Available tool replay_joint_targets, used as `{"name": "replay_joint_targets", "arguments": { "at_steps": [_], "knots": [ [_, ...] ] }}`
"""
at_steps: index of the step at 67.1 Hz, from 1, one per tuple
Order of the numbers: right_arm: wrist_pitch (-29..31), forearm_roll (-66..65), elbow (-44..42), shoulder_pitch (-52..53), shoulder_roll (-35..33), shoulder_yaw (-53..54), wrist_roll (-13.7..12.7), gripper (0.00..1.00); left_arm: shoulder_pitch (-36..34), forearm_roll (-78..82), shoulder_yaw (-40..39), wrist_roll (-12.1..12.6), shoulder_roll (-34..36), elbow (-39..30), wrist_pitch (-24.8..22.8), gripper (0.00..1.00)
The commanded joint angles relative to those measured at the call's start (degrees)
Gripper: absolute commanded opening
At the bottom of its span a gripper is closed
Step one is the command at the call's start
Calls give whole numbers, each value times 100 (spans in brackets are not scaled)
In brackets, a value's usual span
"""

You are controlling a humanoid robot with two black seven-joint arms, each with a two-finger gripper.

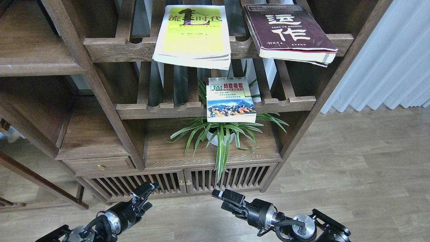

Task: Organize books on shelf
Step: 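Reach the right gripper toward the small blue picture book on the shelf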

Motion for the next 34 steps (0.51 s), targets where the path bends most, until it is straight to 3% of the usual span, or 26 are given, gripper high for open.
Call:
{"name": "replay_joint_targets", "arguments": {
  "at_steps": [1, 34],
  "knots": [
    [0, 6, 0, -8, 0, 9, 0, 100, 1, 0, -12, -9, 3, 11, 0, 100],
    [0, 15, 483, 158, 0, 194, 70, 100, 98, 17, -47, -36, 74, 116, 0, 100]
  ]
}}
